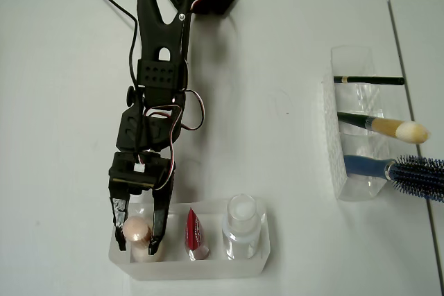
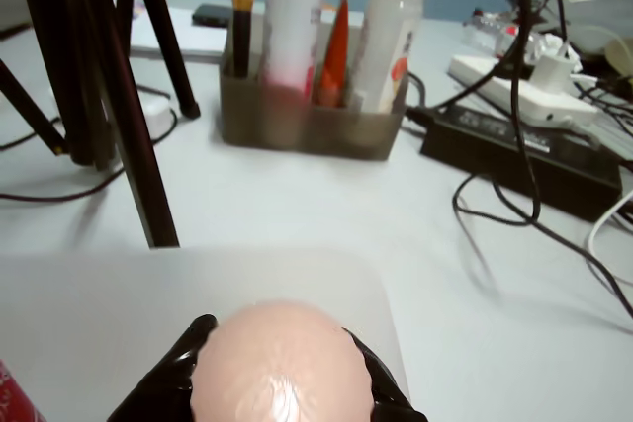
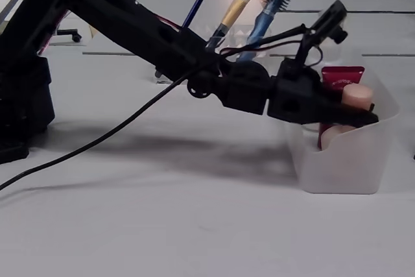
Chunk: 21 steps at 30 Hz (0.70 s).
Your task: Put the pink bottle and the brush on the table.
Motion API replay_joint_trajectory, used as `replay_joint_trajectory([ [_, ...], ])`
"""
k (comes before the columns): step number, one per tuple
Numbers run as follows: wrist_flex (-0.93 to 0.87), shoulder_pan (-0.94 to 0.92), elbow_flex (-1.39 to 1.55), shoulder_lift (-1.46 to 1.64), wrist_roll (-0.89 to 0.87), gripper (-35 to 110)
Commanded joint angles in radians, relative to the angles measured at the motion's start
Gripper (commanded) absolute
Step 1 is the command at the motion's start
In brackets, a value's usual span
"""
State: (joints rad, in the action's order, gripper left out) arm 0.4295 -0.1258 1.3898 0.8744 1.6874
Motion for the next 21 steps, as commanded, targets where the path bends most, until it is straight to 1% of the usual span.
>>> replay_joint_trajectory([
  [1, 0.026, -0.011, -0.035, 0.026, 0.017, 12],
  [5, 0.026, -0.011, -0.035, 0.025, 0.018, 9],
  [10, 0.028, -0.009, -0.035, 0.025, 0.02, 0],
  [16, 0.032, -0.011, -0.028, 0.034, 0.014, 0],
  [21, 0.031, -0.011, -0.012, 0.069, -0.044, 0],
])
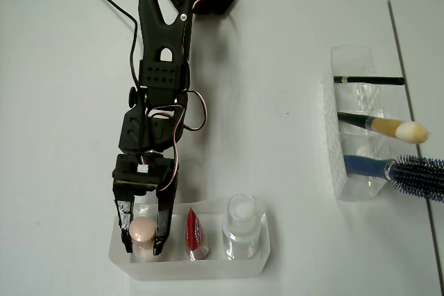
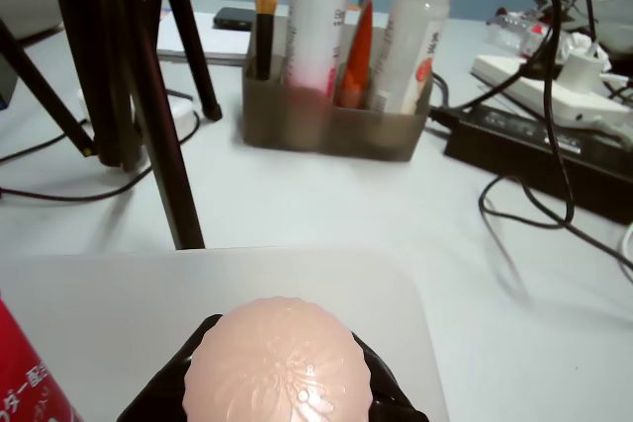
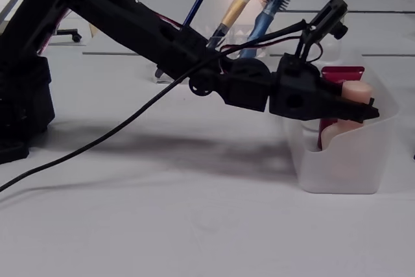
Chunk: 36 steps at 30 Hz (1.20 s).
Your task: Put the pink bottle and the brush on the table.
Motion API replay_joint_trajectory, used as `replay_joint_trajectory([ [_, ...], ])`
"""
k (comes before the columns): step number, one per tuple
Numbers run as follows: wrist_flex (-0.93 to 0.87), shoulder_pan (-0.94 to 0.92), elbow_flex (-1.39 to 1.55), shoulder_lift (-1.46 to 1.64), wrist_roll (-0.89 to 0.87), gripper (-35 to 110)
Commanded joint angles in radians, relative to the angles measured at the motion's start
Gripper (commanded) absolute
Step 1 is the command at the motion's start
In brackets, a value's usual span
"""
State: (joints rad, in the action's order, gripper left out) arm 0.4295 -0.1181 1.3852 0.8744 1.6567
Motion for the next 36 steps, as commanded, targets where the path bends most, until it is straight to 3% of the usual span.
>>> replay_joint_trajectory([
  [1, 0.029, -0.018, 0.002, 0.084, -0.028, 0],
  [22, -0.166, -0.017, 0.11, 0.422, -0.031, 0],
  [36, -0.27, -0.017, 0.422, 0.779, -0.031, 0],
])
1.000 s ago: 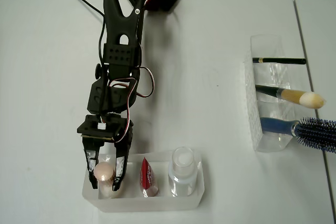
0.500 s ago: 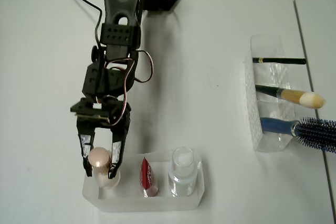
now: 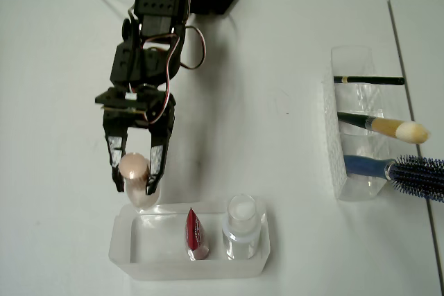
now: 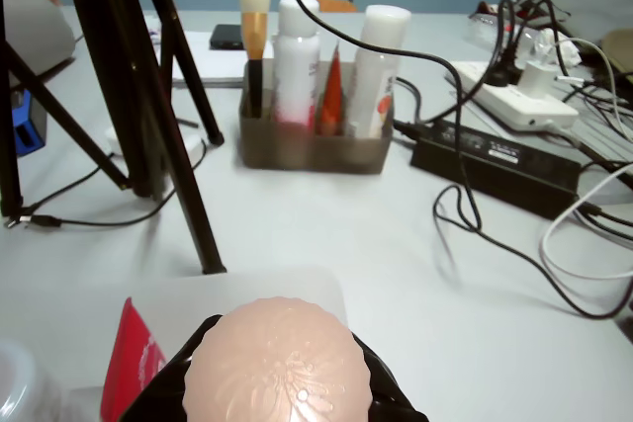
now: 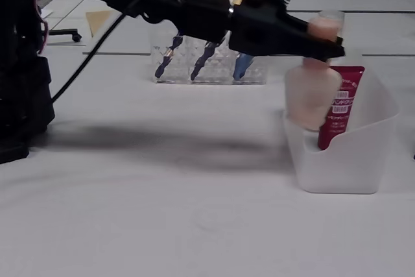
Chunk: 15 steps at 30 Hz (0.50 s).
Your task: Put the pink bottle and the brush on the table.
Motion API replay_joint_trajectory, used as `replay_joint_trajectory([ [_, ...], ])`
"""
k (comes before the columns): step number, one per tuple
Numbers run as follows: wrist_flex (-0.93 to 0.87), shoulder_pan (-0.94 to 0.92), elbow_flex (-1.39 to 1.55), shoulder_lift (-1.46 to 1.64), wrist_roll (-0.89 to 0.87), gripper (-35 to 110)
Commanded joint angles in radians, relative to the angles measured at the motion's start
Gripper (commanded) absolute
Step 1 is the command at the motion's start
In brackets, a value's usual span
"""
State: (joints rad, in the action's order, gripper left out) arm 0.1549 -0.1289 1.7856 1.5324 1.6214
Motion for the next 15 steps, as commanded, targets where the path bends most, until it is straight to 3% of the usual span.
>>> replay_joint_trajectory([
  [1, -0.002, -0.006, 0.04, 0.144, 0.005, 0],
  [15, -0.052, -0.023, 0.46, 0.58, 0.025, 0],
])
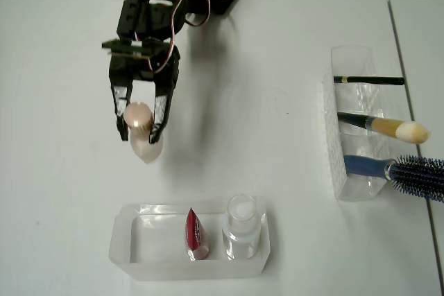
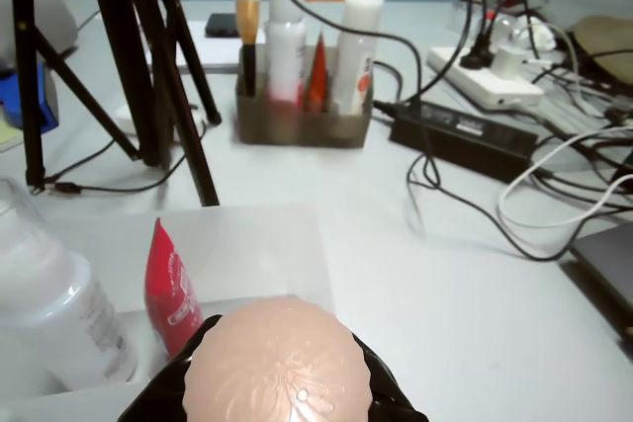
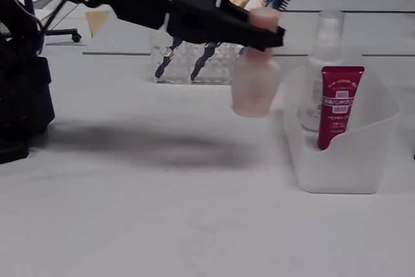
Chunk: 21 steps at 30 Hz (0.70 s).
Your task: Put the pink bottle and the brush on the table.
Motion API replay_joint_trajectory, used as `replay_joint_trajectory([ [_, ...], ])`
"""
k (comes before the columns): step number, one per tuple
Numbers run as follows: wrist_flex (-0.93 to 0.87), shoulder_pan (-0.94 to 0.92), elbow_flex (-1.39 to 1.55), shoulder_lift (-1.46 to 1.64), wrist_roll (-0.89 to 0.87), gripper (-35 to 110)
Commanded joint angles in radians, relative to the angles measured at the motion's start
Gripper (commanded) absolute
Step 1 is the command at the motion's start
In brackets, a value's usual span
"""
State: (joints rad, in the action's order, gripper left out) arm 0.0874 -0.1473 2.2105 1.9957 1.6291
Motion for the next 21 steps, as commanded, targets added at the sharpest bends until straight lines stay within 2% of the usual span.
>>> replay_joint_trajectory([
  [1, 0.015, -0.006, 0.069, 0.149, 0.023, 0],
  [11, -0.026, -0.083, 0.31, 0.391, 0.058, 0],
  [21, -0.086, -0.287, 0.497, 0.592, 0.121, 0],
])
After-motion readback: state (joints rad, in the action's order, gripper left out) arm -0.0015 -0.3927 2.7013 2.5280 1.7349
